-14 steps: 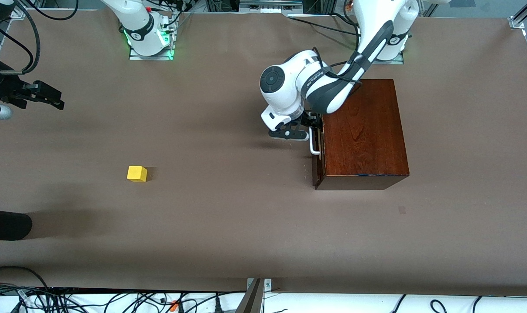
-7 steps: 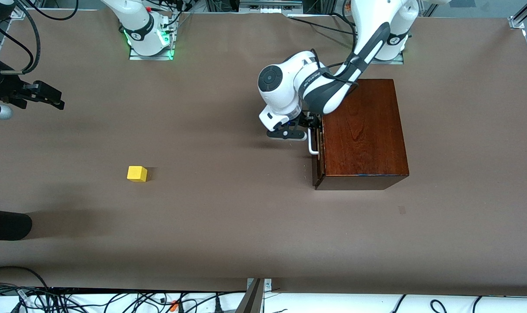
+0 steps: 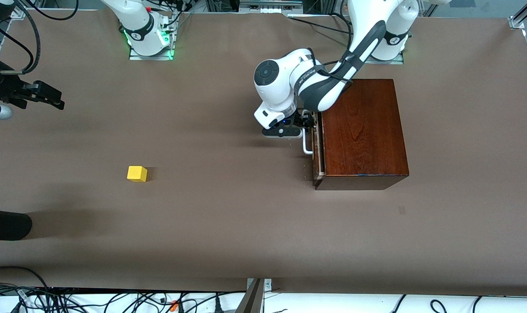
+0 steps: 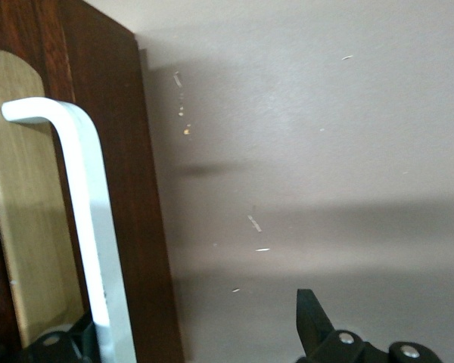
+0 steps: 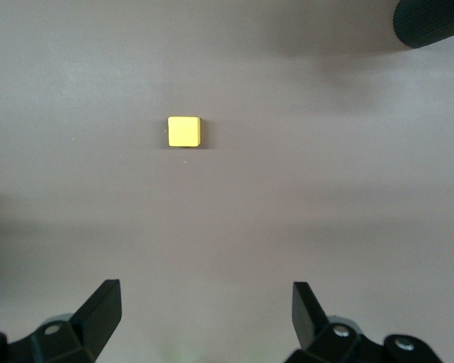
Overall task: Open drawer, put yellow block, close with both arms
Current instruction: 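Pull the drawer handle outward with the left gripper to open it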
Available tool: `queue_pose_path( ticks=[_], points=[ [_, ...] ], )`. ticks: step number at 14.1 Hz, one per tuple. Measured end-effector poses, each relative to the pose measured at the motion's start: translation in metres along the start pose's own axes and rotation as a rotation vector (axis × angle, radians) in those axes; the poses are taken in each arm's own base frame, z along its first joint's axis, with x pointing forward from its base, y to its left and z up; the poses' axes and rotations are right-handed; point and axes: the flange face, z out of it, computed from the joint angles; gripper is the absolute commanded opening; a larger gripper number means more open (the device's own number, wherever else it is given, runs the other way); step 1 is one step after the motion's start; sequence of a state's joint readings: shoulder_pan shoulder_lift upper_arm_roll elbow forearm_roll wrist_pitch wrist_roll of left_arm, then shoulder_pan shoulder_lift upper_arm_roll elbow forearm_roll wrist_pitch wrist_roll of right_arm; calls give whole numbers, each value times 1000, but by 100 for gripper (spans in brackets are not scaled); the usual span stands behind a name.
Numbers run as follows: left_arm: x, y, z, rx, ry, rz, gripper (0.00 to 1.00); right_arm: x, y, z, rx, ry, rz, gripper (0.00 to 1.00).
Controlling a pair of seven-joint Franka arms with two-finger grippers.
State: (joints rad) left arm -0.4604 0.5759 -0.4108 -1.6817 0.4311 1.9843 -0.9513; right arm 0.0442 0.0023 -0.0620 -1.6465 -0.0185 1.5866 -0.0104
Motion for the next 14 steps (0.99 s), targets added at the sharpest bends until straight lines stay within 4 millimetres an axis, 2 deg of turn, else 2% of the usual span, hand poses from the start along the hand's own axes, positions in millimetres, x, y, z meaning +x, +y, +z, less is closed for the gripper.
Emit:
queue_pose_path(
  ticks=[7,14],
  points=[
    [2,24,-7,-17,7,-16,100,0,0,1,0,-1,0,100],
    [4,35,-12,-34,16,-27,100,1,0,1,0,-2,0,100]
  ],
)
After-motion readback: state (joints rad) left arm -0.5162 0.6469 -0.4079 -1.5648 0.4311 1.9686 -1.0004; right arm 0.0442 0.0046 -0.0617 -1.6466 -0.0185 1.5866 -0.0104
